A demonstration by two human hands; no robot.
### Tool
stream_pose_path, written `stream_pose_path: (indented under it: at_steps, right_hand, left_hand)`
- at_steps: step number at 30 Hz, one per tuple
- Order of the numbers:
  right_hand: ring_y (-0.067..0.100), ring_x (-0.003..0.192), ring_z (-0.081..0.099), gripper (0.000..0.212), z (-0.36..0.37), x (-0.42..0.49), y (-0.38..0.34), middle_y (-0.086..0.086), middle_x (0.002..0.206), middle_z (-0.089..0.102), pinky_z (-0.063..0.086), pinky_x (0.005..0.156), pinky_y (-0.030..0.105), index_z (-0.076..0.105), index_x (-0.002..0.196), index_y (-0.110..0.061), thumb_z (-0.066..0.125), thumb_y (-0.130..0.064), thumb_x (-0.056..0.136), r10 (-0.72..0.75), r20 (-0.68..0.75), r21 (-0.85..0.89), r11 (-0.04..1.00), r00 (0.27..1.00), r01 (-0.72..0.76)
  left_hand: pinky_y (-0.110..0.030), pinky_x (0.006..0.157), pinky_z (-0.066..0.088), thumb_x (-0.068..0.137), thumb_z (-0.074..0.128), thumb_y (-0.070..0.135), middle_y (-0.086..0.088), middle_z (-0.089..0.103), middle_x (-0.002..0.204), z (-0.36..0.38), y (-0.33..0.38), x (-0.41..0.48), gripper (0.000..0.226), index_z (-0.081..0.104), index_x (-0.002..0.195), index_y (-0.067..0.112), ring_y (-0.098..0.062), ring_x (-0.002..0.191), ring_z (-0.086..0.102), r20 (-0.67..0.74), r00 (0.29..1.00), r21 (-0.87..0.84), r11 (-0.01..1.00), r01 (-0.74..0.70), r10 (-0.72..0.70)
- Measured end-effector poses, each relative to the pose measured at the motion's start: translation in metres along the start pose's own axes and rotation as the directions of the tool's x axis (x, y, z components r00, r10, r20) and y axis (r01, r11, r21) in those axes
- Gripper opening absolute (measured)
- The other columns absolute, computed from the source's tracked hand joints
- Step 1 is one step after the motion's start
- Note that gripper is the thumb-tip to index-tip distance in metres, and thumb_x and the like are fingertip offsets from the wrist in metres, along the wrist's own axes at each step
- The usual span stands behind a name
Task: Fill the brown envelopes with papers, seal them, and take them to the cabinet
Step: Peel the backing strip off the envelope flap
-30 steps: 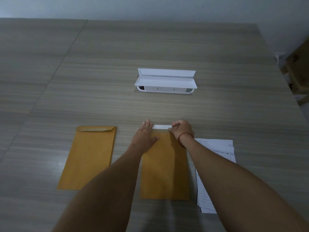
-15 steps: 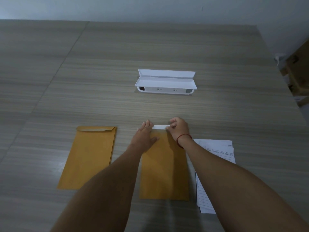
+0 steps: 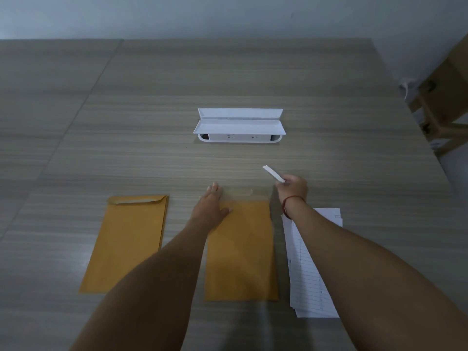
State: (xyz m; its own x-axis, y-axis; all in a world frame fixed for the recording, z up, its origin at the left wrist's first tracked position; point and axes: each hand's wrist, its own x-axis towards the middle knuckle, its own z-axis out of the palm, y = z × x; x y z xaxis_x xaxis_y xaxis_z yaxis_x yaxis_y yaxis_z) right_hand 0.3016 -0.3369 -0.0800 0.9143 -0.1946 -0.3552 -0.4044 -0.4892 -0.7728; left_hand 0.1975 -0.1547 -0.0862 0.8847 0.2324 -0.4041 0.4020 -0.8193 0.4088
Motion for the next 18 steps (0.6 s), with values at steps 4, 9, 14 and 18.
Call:
stream_pose_path:
  at_steps: [4, 9, 14, 18]
  right_hand:
    - [0.024, 0.088, 0.058, 0.029, 0.005, -0.006, -0.001, 0.012, 0.101, 0.063, 0.049, 0.069, 0.027, 0.066, 0.109, -0.009, 0.05, 0.001, 0.087, -0.057, 0.081, -0.072, 0.995, 0.995, 0.063]
    - [0.028, 0.121, 0.056, 0.035, 0.009, -0.02, -0.006, 0.007, 0.128, 0.061, 0.044, 0.104, 0.043, 0.06, 0.125, -0.012, 0.059, -0.008, 0.09, -0.325, 0.297, -0.333, 0.846, 0.898, 0.416]
    - [0.024, 0.117, 0.056, 0.03, 0.011, -0.035, -0.002, 0.002, 0.119, 0.066, 0.038, 0.106, 0.038, 0.065, 0.114, -0.019, 0.063, -0.006, 0.087, -0.299, 0.514, -0.443, 0.709, 0.804, 0.548]
    - [0.021, 0.116, 0.058, 0.03, 0.005, -0.05, 0.002, -0.002, 0.119, 0.067, 0.034, 0.106, 0.037, 0.066, 0.113, -0.022, 0.066, -0.011, 0.085, -0.317, 0.56, -0.438, 0.671, 0.765, 0.598]
  left_hand:
    - [-0.044, 0.114, 0.032, 0.084, 0.069, 0.034, -0.007, 0.027, 0.156, -0.002, 0.004, -0.002, 0.093, 0.009, 0.152, 0.016, -0.026, 0.143, 0.029, -0.062, 0.998, -0.051, 0.999, 0.013, -0.017]
    - [-0.044, 0.108, 0.035, 0.081, 0.072, 0.035, -0.01, 0.039, 0.14, -0.008, 0.011, -0.001, 0.086, 0.021, 0.149, 0.02, -0.029, 0.131, 0.038, -0.106, 0.994, 0.076, 0.997, -0.003, 0.011]
    - [-0.036, 0.105, 0.032, 0.08, 0.07, 0.034, -0.004, 0.05, 0.122, -0.001, 0.015, -0.011, 0.043, 0.056, 0.118, 0.018, -0.024, 0.12, 0.044, -0.237, 0.966, 0.185, 0.981, -0.058, 0.102]
    - [-0.033, 0.103, 0.031, 0.082, 0.068, 0.031, 0.0, 0.051, 0.123, 0.005, 0.024, -0.026, 0.04, 0.056, 0.119, 0.021, -0.021, 0.121, 0.045, -0.231, 0.963, 0.246, 0.966, -0.081, 0.14]
